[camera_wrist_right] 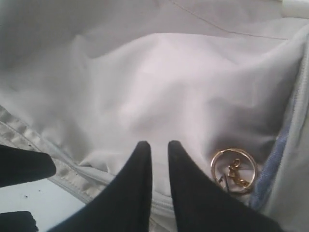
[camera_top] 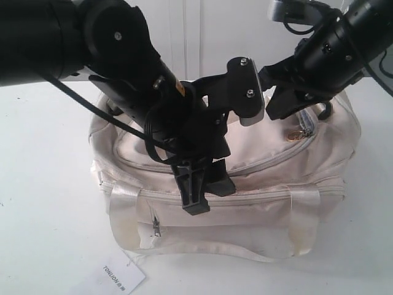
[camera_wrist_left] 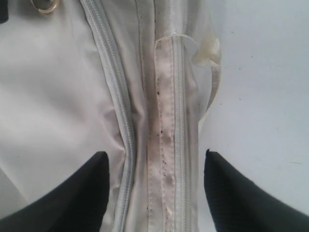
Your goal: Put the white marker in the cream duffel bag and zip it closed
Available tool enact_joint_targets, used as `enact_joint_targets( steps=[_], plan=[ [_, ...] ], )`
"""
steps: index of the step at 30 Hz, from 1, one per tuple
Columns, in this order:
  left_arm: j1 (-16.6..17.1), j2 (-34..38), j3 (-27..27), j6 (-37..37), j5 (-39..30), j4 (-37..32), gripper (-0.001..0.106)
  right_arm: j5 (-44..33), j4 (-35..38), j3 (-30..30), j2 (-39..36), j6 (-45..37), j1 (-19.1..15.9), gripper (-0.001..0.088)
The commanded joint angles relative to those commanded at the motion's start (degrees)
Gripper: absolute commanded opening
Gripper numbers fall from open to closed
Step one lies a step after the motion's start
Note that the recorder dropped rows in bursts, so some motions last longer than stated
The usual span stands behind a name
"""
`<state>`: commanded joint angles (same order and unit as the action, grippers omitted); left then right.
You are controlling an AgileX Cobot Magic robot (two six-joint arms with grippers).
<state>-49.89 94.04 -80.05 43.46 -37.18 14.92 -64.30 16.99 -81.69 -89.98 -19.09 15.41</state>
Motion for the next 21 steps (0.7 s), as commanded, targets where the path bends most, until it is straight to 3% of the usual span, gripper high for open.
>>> enact_joint_targets(
  steps=[7,21],
  plan=[
    [0.0,0.0,0.0,-0.24,0.0,0.29,0.062,-0.89,-9.03,-0.96,-3.92,6.33,1.87,0.0371],
    [0.0,0.0,0.0,-0.46,0.0,0.38,0.062,-0.78,-12.7,-0.96,-6.3,9.48,1.87,0.0466]
  ],
)
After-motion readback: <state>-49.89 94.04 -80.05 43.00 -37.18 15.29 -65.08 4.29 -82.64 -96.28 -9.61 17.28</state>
